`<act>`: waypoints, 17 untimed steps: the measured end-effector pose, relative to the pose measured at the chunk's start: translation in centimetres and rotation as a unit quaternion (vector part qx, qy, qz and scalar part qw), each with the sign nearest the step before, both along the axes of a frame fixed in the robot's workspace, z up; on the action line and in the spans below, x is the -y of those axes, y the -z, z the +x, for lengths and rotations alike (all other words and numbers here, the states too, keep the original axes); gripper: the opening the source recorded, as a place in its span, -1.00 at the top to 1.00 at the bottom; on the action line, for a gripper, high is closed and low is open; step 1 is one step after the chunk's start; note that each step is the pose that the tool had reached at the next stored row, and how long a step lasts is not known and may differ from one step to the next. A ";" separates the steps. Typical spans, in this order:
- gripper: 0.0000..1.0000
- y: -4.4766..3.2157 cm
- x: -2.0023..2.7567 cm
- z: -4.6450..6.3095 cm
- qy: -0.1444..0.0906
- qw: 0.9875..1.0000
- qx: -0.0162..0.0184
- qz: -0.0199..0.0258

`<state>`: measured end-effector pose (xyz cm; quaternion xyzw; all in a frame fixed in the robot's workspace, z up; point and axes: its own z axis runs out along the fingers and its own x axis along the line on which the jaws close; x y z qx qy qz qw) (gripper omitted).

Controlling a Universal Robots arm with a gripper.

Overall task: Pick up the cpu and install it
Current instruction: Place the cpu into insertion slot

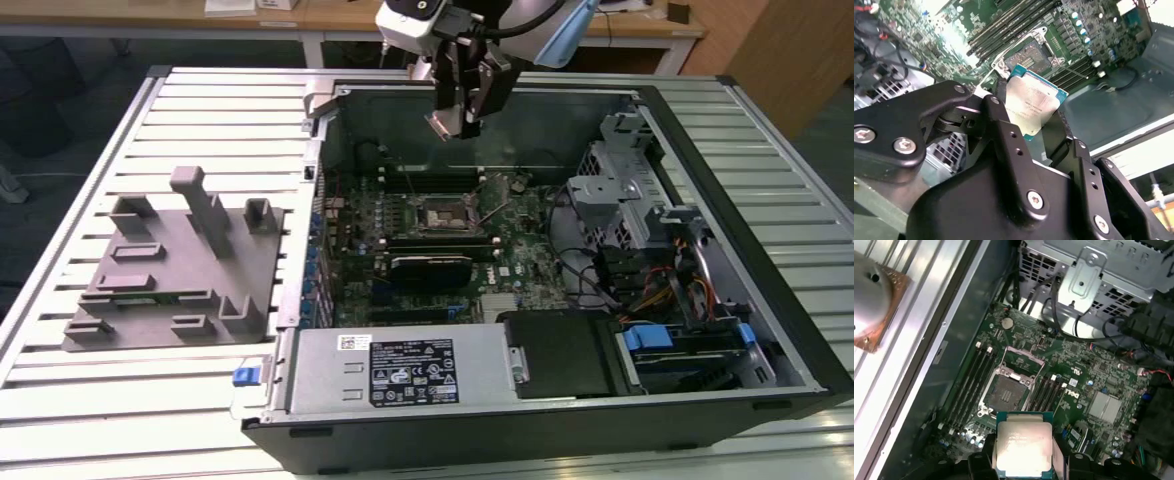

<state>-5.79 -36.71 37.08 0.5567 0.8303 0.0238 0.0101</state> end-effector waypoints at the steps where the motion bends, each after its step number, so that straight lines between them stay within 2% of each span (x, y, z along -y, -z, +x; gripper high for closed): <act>1: -0.06 0.06 0.00 0.0 0.009 1.000 0.000 0.000; 7: -0.06 0.38 -0.02 0.0 0.057 0.998 0.000 0.000; 13: -0.06 0.58 -0.03 0.0 0.095 0.995 0.000 0.000; 17: -0.06 0.69 -0.05 0.0 0.120 0.993 0.000 0.000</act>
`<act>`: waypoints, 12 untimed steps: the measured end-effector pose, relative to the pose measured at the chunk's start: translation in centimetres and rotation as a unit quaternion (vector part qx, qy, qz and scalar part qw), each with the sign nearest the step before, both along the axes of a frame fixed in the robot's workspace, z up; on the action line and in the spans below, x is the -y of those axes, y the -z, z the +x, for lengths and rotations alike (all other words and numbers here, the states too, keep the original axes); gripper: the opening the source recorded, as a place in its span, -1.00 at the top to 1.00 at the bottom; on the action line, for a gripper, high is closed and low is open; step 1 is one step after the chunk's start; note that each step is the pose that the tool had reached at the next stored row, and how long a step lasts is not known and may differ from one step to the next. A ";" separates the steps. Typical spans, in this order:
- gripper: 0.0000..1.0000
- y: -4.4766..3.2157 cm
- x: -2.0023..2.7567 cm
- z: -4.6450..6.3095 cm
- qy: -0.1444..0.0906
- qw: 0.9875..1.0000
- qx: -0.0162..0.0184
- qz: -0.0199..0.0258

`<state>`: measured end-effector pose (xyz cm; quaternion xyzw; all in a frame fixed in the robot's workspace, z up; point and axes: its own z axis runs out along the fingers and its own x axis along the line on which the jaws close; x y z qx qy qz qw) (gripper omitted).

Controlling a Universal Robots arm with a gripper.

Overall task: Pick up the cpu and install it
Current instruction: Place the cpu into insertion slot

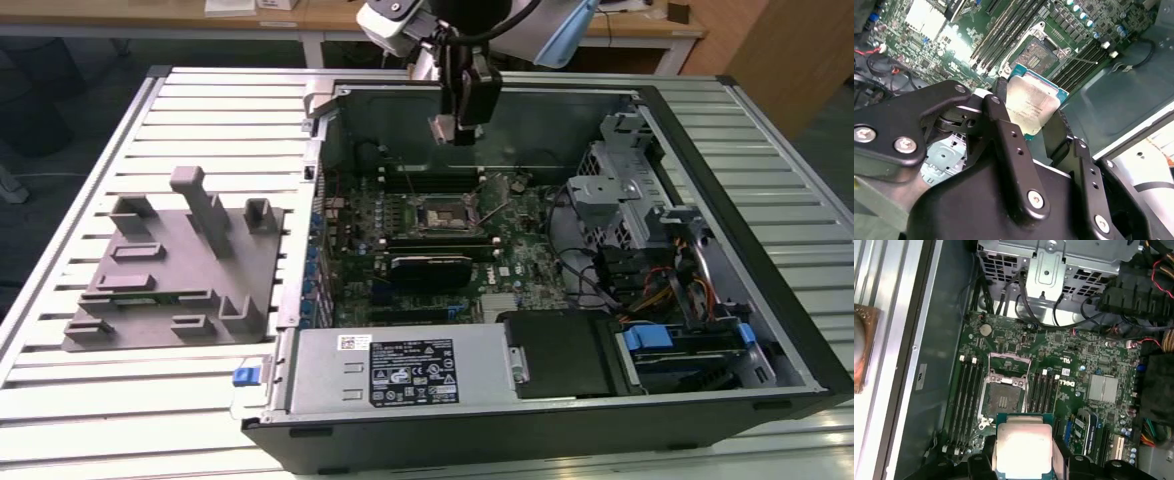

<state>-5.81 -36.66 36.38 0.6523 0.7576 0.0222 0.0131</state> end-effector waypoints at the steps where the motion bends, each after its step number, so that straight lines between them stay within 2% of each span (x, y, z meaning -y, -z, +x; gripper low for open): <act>1: -0.06 0.05 -0.05 0.0 0.003 1.000 0.000 0.000; 7: -0.06 0.93 -0.69 0.0 0.005 1.000 0.000 0.000; 12: -0.06 1.74 -1.08 0.0 0.018 1.000 0.000 0.000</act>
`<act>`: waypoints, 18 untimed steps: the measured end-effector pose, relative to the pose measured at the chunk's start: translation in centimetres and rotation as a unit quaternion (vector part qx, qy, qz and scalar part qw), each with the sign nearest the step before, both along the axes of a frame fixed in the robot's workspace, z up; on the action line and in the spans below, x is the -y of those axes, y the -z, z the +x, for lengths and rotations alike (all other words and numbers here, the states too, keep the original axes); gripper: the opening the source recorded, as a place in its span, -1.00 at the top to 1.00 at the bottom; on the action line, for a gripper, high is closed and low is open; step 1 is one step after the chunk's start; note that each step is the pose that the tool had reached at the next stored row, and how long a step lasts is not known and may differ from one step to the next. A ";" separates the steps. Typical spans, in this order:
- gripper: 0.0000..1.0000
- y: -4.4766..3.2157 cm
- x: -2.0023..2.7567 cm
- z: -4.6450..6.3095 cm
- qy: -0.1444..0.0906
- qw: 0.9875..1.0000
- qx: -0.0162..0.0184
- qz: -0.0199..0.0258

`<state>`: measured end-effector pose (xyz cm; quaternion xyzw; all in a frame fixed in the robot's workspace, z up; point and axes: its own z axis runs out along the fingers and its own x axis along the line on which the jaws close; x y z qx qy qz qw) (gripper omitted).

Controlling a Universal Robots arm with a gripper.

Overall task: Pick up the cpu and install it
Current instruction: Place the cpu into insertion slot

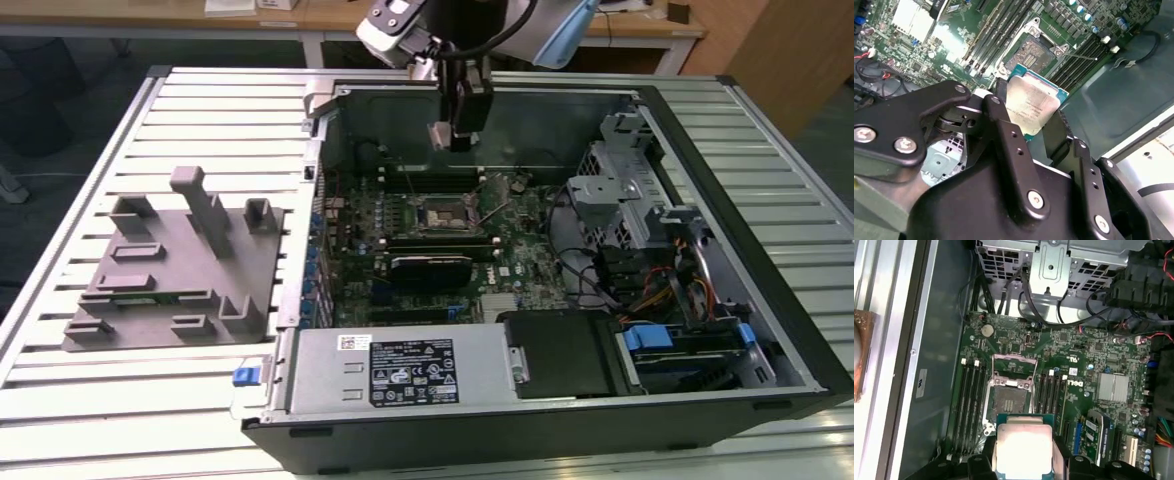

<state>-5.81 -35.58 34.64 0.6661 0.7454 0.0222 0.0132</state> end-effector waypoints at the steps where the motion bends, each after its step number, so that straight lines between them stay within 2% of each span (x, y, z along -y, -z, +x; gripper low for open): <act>1: -0.06 0.18 -0.07 0.0 0.002 1.000 0.000 0.000; 7: -0.06 1.07 -0.20 0.0 0.010 1.000 0.000 0.000; 18: -0.06 1.32 -0.20 0.0 0.011 1.000 0.000 -0.001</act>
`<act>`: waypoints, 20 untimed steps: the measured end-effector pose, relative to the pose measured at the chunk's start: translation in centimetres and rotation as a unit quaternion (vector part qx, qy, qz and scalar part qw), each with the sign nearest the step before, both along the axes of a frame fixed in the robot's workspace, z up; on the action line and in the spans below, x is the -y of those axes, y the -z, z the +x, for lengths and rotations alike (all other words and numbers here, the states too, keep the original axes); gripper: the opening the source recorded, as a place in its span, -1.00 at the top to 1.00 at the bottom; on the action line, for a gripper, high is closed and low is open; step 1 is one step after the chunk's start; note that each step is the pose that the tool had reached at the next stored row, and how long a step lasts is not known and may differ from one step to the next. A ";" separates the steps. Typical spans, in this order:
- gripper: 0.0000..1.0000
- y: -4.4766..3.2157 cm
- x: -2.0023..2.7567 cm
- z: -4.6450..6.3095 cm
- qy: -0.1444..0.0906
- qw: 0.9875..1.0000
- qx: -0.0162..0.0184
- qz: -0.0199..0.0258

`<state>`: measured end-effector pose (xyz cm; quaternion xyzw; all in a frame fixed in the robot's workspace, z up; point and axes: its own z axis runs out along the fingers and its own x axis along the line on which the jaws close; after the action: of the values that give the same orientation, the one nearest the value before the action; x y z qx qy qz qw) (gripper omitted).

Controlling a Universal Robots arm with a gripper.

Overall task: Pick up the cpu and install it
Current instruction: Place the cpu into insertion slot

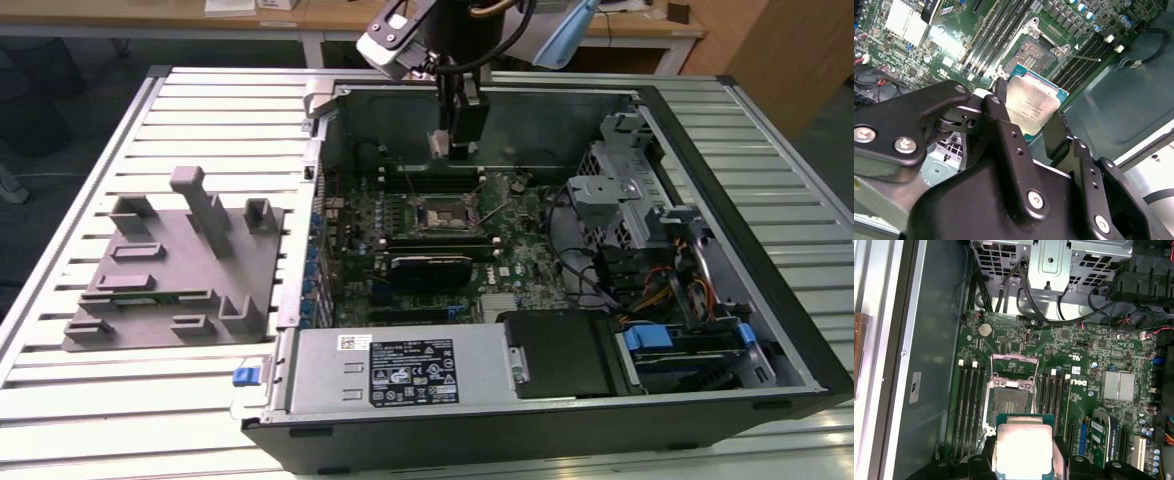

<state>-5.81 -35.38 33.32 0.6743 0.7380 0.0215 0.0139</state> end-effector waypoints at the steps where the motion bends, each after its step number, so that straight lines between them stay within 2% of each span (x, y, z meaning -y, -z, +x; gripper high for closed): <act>1: -0.06 0.02 0.00 0.0 0.000 1.000 0.000 0.000; 14: -0.06 0.31 0.00 0.0 0.000 1.000 0.000 0.000; 20: -0.06 1.06 -0.02 0.0 0.002 1.000 0.000 0.000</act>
<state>-5.81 -35.36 32.26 0.6759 0.7365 0.0215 0.0140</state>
